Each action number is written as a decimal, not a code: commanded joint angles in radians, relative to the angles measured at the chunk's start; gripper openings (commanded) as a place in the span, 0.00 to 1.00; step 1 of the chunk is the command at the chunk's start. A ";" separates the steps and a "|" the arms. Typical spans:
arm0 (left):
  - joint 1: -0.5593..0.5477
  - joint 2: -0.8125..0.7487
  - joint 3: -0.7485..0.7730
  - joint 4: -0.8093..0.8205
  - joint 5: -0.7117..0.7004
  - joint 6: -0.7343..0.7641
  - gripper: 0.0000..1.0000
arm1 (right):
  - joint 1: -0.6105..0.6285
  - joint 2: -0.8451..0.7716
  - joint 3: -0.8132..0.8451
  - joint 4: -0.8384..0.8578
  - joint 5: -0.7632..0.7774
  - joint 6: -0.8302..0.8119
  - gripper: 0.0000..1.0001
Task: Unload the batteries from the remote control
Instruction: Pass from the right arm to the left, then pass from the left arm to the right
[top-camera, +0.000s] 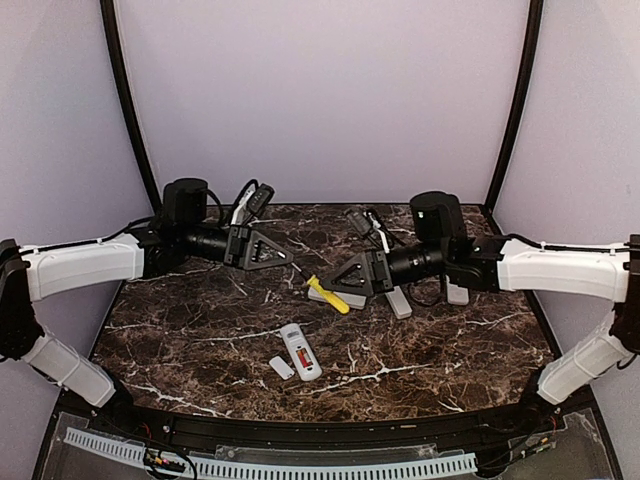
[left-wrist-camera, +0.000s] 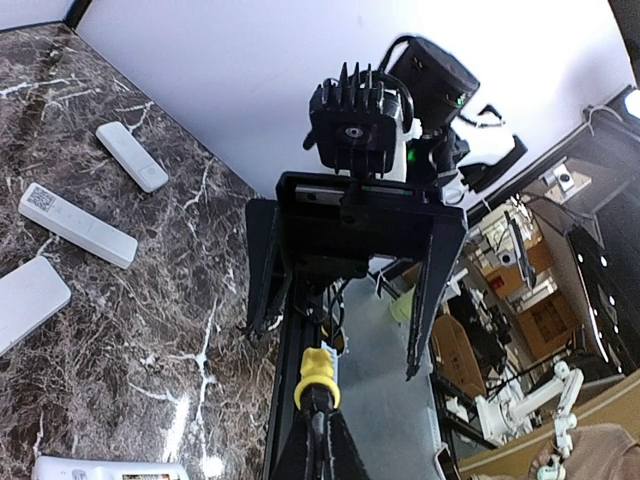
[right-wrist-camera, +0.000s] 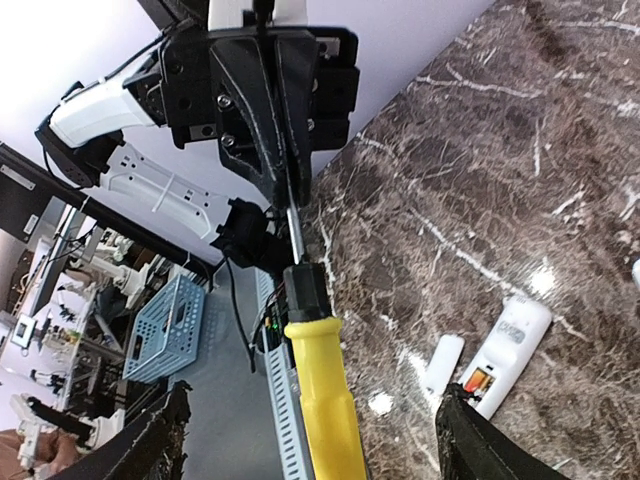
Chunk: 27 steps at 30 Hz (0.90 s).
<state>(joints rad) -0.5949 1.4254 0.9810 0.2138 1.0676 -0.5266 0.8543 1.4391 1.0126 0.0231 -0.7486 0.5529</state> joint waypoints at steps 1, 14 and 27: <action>0.012 -0.084 -0.064 0.240 -0.114 -0.152 0.00 | -0.004 -0.074 -0.136 0.367 0.186 0.209 0.83; 0.014 -0.126 -0.138 0.466 -0.196 -0.334 0.00 | 0.075 -0.024 -0.240 0.786 0.352 0.379 0.68; 0.014 -0.138 -0.149 0.477 -0.177 -0.355 0.00 | 0.079 -0.022 -0.217 0.811 0.339 0.367 0.29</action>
<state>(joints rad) -0.5854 1.3212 0.8444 0.6559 0.8768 -0.8745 0.9230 1.4101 0.7677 0.7868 -0.4061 0.9249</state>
